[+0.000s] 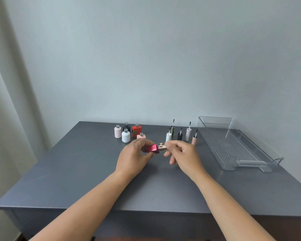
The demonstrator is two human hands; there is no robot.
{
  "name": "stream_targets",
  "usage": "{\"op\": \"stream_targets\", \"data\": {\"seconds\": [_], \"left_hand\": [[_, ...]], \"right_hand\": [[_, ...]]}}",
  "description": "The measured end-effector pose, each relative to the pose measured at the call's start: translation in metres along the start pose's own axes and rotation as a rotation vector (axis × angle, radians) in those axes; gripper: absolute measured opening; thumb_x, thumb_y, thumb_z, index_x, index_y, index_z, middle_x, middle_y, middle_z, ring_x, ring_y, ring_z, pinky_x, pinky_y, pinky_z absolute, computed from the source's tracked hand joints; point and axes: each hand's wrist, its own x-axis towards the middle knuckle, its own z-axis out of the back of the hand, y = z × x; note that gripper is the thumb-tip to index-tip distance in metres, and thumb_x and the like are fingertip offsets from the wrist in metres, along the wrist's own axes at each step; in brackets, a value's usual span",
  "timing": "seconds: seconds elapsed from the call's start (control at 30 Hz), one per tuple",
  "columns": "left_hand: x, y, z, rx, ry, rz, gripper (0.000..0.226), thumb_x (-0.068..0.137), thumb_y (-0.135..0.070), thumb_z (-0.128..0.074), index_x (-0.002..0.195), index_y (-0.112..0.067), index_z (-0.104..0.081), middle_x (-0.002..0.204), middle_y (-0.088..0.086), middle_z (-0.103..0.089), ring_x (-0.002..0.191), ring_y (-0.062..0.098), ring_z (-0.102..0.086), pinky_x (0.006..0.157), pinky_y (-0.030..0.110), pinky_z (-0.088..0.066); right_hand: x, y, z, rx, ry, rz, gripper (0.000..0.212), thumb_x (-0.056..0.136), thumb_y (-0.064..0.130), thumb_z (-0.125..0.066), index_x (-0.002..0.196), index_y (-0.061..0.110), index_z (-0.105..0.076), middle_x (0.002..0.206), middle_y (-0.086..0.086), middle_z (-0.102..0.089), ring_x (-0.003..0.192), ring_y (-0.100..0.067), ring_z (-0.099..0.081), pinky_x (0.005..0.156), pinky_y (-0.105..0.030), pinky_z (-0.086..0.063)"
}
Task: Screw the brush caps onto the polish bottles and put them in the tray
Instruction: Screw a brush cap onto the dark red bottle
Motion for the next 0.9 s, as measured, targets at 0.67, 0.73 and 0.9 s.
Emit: {"op": "stream_targets", "data": {"seconds": [0.67, 0.73, 0.9], "left_hand": [[-0.0002, 0.0009, 0.0014, -0.037, -0.005, -0.004, 0.026, 0.078, -0.014, -0.079, 0.093, -0.034, -0.071, 0.092, -0.019, -0.065, 0.084, 0.002, -0.063, 0.080, 0.020, -0.051], [0.0006, 0.0023, 0.0022, -0.037, -0.005, 0.015, 0.027, 0.078, -0.015, -0.078, 0.092, -0.036, -0.070, 0.093, -0.019, -0.065, 0.084, 0.001, -0.063, 0.080, 0.020, -0.051], [0.0014, 0.0038, 0.0039, -0.032, -0.009, 0.030, 0.027, 0.077, -0.015, -0.078, 0.091, -0.036, -0.070, 0.091, -0.019, -0.065, 0.084, 0.000, -0.062, 0.080, 0.022, -0.052]], "right_hand": [[0.0027, -0.0045, 0.0024, -0.144, -0.014, -0.130, 0.088, 0.074, 0.089, -0.027, 0.064, 0.016, -0.073, 0.042, 0.008, -0.060, 0.074, 0.008, -0.060, 0.088, 0.005, -0.021], [0.0028, -0.0048, 0.0029, -0.092, -0.027, -0.087, 0.070, 0.072, 0.086, -0.043, 0.090, 0.026, -0.072, 0.056, 0.006, -0.065, 0.060, 0.007, -0.057, 0.073, -0.004, -0.039], [0.0021, -0.0011, -0.0014, -0.048, -0.014, -0.007, 0.021, 0.087, 0.022, -0.071, 0.102, 0.033, -0.064, 0.089, 0.002, -0.073, 0.069, -0.016, -0.057, 0.069, -0.034, -0.050]]}}
